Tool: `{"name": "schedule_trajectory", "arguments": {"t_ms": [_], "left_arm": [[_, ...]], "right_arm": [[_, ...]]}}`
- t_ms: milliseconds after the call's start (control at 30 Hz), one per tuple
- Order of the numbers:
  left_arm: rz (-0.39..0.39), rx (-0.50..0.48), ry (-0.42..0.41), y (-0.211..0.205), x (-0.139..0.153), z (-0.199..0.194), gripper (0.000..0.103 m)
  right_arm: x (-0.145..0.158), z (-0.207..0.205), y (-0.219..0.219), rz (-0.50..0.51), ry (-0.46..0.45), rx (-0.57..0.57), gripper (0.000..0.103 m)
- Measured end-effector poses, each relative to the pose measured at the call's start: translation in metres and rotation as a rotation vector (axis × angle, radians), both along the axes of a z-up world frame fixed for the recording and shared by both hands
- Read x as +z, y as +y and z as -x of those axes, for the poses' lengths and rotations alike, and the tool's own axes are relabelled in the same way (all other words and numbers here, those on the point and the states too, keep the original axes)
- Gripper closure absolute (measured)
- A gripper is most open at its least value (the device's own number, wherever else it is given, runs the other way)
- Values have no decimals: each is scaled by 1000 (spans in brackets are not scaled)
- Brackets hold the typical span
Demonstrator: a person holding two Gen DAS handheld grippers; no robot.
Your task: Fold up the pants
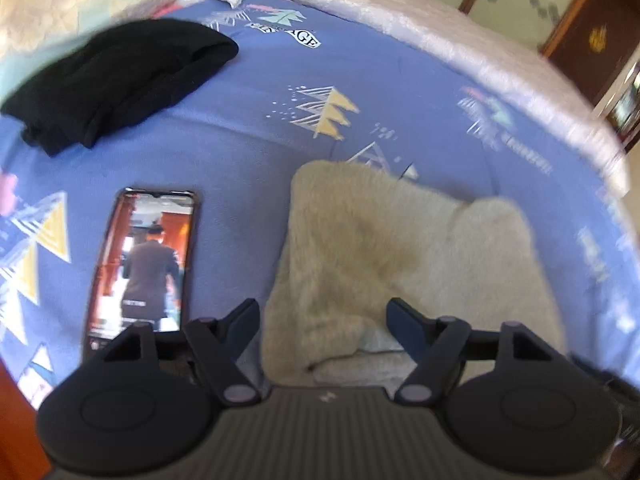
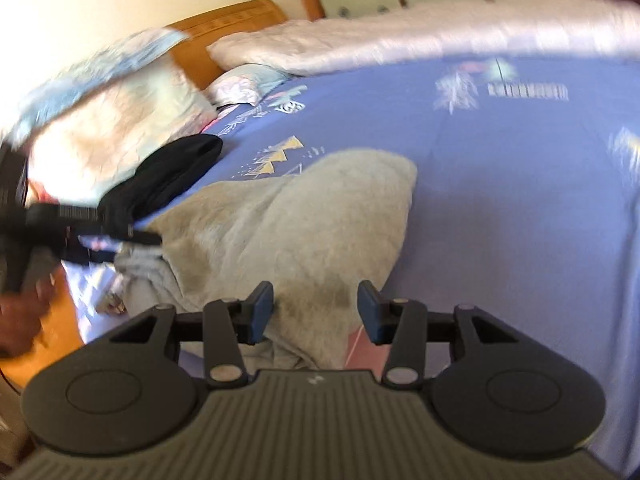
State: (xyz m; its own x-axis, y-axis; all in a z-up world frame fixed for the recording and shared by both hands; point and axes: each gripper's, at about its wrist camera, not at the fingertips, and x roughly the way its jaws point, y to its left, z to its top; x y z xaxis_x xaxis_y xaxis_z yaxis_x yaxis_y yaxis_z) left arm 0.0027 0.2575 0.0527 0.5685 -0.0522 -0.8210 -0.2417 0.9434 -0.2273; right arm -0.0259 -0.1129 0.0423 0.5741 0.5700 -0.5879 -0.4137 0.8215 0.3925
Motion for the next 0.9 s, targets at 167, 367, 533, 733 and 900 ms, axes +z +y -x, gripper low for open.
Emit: {"name": "schedule_trajectory", "arguments": {"t_ms": [167, 367, 533, 733, 900], "left_arm": [[-115, 1, 52, -14, -16, -4, 31], [-2, 1, -71, 8, 17, 8, 1], [133, -28, 8, 14, -6, -8, 0], [287, 12, 68, 22, -43, -11, 1], [225, 34, 45, 1, -37, -4, 39]], "right_arm": [[-33, -12, 18, 156, 107, -7, 54], [-7, -11, -19, -42, 85, -23, 42], [-12, -25, -34, -194, 147, -90, 32], [-29, -33, -20, -189, 226, -79, 32], [-38, -37, 25, -52, 252, -3, 76]]}}
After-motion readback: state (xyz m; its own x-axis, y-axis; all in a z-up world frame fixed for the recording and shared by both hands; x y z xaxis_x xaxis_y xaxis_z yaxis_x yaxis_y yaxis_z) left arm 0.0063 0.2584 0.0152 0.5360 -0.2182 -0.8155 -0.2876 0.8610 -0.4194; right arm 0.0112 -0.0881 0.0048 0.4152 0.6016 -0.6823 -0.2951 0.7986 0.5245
